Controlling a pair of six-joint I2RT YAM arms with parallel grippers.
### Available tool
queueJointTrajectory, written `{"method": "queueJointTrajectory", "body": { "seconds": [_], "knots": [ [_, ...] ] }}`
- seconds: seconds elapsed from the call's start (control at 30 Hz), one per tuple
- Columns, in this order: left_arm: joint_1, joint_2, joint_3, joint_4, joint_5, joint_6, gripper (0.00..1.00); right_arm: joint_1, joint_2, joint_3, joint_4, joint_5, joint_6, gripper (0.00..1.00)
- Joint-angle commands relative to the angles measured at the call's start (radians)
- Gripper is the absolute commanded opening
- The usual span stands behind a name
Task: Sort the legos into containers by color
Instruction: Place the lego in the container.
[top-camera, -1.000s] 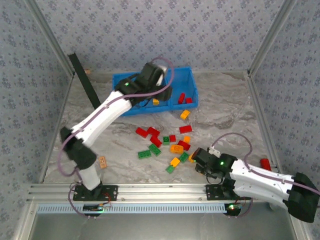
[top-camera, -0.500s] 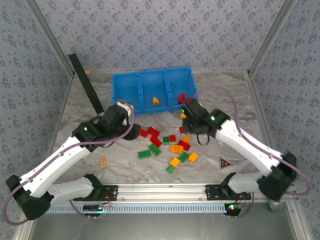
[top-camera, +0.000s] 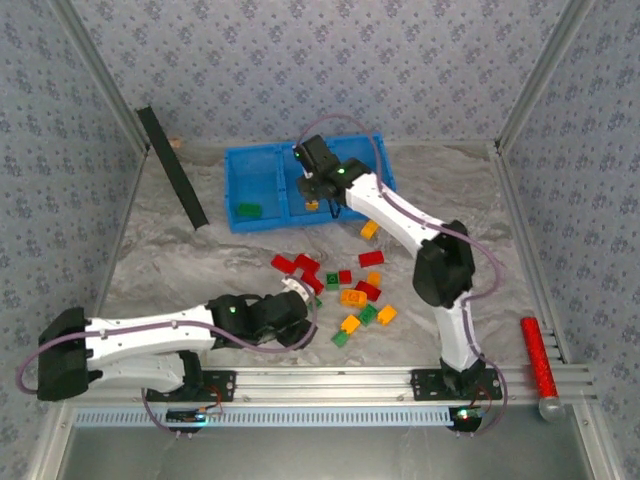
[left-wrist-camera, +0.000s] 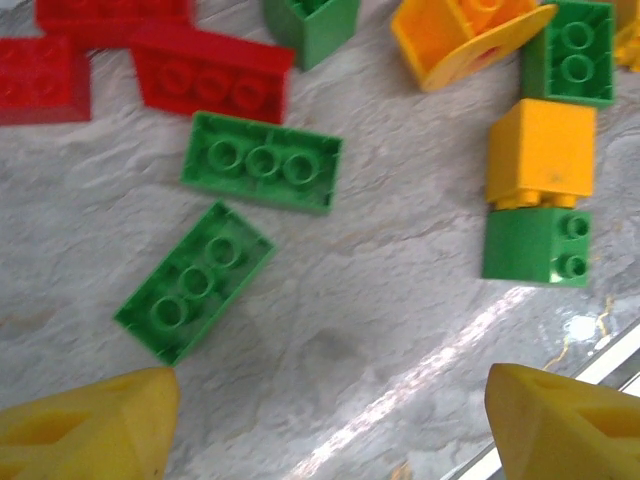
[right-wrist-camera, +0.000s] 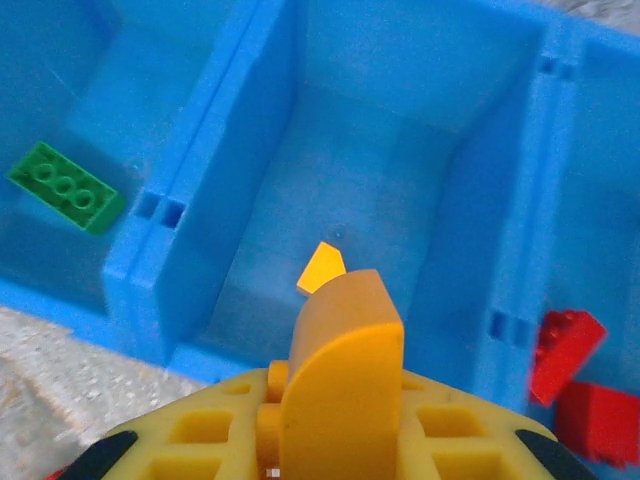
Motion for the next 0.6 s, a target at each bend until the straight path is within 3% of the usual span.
{"method": "queueJointTrajectory", "body": {
  "seconds": [0.0,0.1,0.27,0.57],
  "knots": [
    [-0.048,0.051,-0.012,0.117,-0.045,-0.029,0.8,-0.018,0.104,0.136,-0.019,-0.035,-0.066,0.24],
    [-0.084,0.107,-0.019,0.18,-0.022,-0.045,0.8,-0.027,0.194,0.23,-0.049,-0.054,-0.075,0.24],
    [-0.133,0.22,0.073,0.15,-0.032,-0.02,0.8,-0.049,0.308,0.351,-0.094,-0.083,-0.082,0.24],
    [-0.193,0.382,0.183,0.143,-0.034,0.013,0.81,-0.076,0.384,0.372,-0.096,-0.107,-0.086,0.25]
  ]
}}
